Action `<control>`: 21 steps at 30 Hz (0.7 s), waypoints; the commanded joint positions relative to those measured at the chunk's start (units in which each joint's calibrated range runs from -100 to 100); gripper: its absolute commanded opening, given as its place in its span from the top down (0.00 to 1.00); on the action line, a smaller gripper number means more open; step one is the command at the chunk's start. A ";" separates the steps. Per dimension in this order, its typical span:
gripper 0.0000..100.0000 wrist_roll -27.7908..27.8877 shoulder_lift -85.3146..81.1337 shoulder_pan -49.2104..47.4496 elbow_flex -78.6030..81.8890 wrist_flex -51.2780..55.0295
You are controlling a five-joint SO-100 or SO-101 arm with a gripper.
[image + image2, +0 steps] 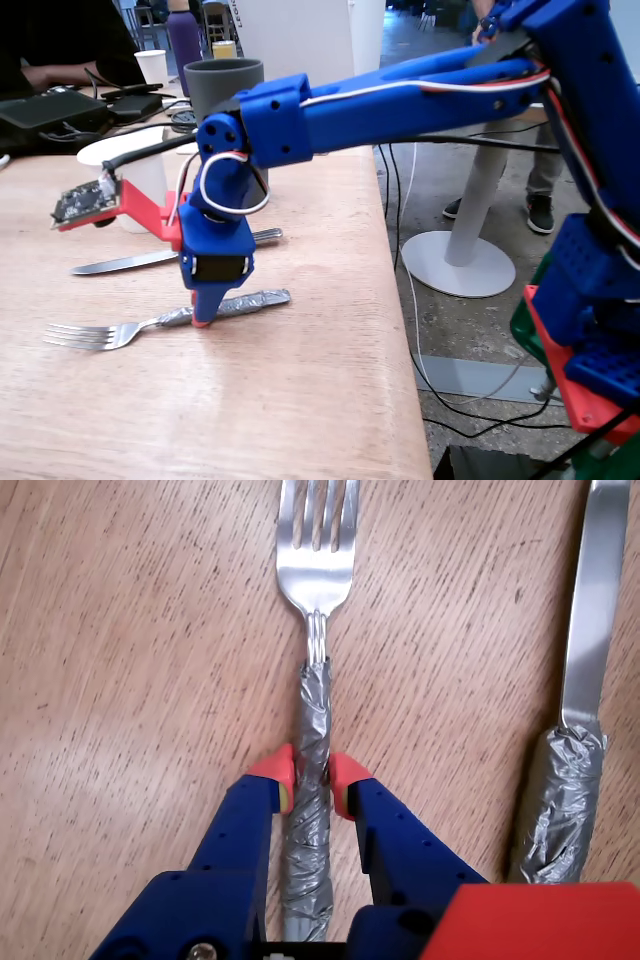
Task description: Grab the fork and place it in gray glass
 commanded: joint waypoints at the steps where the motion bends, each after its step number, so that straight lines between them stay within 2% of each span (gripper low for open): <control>1: 1.00 -0.24 -6.78 0.86 -0.59 0.22; 13: 1.00 -0.44 -54.37 0.86 35.18 0.22; 20: 1.00 -0.49 -61.41 1.54 40.18 -0.93; 21: 1.00 -0.49 -61.41 4.76 40.18 -0.93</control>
